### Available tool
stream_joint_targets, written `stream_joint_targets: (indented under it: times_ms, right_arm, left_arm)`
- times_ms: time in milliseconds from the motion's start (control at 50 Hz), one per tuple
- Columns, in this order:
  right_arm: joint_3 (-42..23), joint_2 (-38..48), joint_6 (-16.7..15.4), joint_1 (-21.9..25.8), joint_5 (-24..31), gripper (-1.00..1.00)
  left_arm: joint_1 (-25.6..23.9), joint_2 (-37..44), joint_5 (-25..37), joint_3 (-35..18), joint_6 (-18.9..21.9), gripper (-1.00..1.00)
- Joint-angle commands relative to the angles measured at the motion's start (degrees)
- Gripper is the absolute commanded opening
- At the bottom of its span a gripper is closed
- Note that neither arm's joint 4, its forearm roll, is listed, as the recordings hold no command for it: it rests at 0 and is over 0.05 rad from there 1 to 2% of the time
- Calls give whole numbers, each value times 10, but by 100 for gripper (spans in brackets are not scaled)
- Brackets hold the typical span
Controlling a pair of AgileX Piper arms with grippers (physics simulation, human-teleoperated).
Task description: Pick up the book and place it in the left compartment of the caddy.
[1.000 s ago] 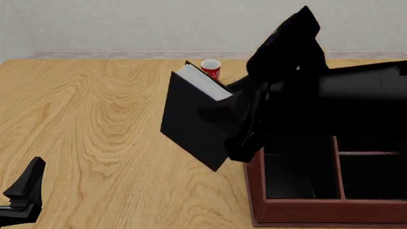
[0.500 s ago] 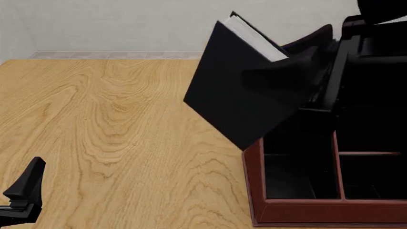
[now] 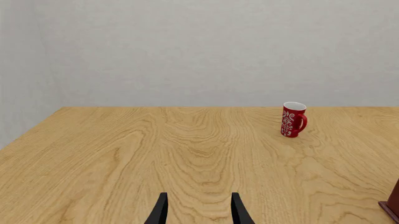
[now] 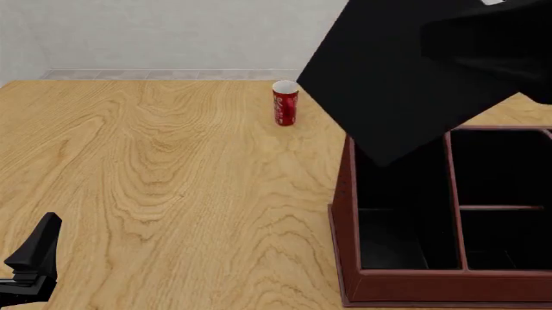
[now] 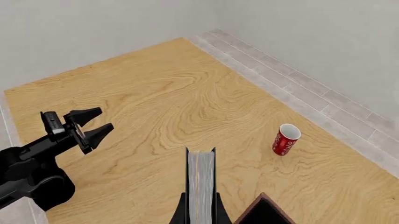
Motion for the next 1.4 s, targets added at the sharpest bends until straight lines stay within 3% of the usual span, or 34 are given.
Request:
stream_joint_targets:
  times_ms: [20, 700, 920, 1100, 1400]
  right_arm:
    - [-16, -20, 13, -33, 18, -100]
    - [-39, -37, -5, -145, 88, -100]
    - [-53, -22, 13, -170, 124, -100]
    - [-42, -19, -21, -197, 152, -100]
    - [-39, -16, -42, -216, 180, -100]
  left_arm:
    - [0, 0, 0, 0, 0, 100]
    - [0, 0, 0, 0, 0, 100]
    - [0, 0, 0, 0, 0, 100]
    - [0, 0, 0, 0, 0, 100]
    - [0, 0, 0, 0, 0, 100]
